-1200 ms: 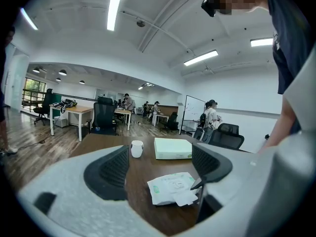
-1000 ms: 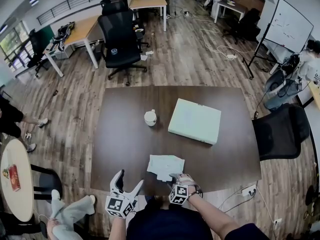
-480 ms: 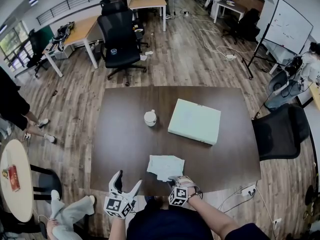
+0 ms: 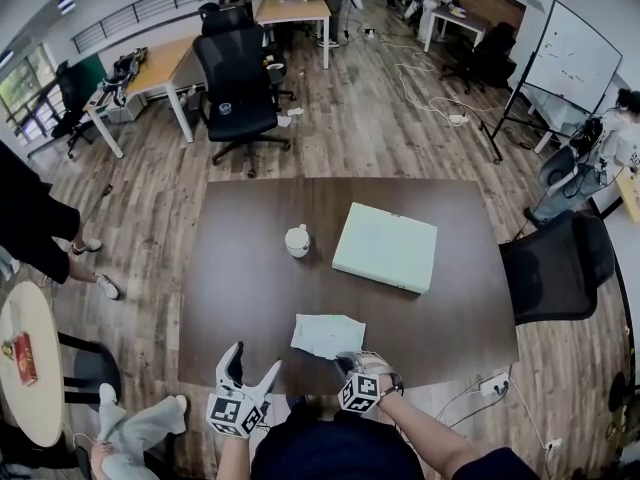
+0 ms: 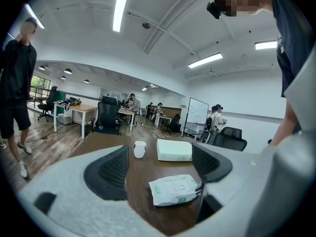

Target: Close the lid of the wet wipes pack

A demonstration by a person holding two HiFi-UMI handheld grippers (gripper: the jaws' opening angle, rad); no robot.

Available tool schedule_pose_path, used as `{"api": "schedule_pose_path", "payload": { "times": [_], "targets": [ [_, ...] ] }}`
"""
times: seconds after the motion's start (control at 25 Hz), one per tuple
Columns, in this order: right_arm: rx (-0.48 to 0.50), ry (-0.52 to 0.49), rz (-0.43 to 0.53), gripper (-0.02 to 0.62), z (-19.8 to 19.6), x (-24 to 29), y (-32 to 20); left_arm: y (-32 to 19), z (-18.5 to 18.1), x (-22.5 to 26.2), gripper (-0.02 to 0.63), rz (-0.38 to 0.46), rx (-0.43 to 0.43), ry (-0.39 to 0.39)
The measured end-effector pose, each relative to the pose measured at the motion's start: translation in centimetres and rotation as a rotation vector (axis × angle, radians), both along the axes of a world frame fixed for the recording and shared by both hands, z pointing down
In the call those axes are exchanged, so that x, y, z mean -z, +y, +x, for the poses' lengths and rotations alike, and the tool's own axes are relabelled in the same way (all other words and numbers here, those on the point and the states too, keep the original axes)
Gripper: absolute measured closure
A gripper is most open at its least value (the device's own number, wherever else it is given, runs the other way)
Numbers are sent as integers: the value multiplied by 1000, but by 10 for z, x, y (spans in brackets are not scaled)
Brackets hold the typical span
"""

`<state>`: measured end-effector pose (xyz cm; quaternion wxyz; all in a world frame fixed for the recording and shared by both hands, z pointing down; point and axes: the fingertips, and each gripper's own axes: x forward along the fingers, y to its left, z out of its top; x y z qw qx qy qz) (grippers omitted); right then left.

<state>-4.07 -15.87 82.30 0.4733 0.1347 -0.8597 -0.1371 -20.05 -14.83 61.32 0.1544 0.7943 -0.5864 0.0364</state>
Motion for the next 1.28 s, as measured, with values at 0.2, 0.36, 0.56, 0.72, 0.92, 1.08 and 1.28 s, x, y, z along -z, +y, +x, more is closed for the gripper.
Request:
{"api": "schedule_pose_path", "payload": {
  "times": [0.2,0.36,0.56,0.72,0.92,1.08,1.28],
  "targets": [
    [-44,-25,7,569,2,12,-18,-3,1,3,219,11,0,-3],
    [-92,-56,-16,564,2,14,-26,-4,-1,4,219,22,3,-3],
    [-138,-81,-38,557,5,16,-32,-4,0,5,219,18,0,-5],
    [-170,-85,-20,552,9,19,-36,-1,2,4,219,20,7,1],
    [-213,-104,-29,546,9,22,-44,-1,6,5,219,20,4,7],
    [-244,-113,-38,543,7,22,-52,-2,5,6,219,20,1,5],
    [-276,-106,-56,537,8,14,-57,0,5,6,219,24,7,2]
  ]
}}
